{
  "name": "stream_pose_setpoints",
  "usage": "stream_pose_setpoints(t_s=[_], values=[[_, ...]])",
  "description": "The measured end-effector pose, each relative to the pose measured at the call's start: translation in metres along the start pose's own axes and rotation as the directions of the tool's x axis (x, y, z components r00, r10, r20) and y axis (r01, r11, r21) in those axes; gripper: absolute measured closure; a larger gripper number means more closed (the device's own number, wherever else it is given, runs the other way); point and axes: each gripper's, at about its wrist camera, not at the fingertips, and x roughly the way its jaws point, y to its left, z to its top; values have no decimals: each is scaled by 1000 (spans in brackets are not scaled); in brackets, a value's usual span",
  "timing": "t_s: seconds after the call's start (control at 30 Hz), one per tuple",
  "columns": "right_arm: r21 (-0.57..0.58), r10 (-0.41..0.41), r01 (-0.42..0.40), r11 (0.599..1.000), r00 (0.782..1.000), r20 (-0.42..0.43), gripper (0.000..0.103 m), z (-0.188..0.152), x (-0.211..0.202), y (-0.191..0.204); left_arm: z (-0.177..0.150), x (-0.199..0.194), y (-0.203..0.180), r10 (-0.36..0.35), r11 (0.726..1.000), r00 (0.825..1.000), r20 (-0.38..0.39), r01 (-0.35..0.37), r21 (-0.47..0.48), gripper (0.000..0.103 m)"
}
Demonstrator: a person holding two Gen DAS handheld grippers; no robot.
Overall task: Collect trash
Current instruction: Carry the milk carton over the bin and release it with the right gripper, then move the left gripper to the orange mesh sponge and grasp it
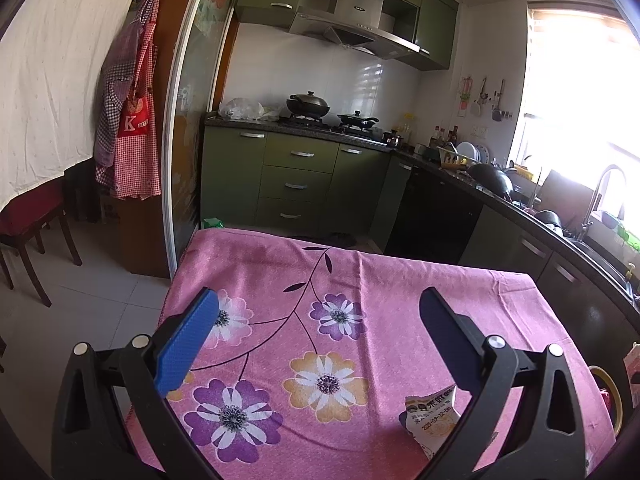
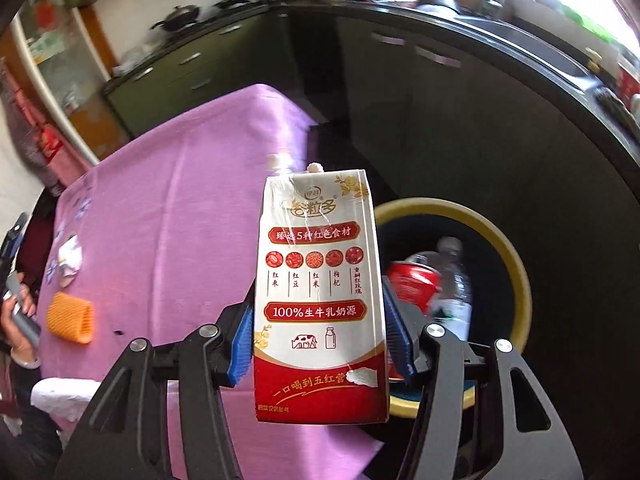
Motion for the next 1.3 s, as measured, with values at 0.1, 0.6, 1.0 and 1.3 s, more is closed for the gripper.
stream_pose_setpoints(t_s=[0.1, 0.6, 1.0, 1.3], values=[[65, -74, 75, 995, 997, -24, 48, 0, 18, -45, -1, 1, -1, 1, 1000, 1000, -6, -1, 2, 7], [135, -86, 69, 988, 989, 122, 32, -34, -27, -56, -4, 4, -8, -12, 1000, 1000, -23, 13, 25, 7], [2, 166, -170, 985, 966, 196, 26, -107, -84, 30, -8, -4, -38, -215, 967, 974, -68, 223, 127, 7], [-12, 203, -205, 979, 959, 198, 25, -117, -86, 35, -39, -46, -108, -428, 653, 810, -401, 584, 483, 7]])
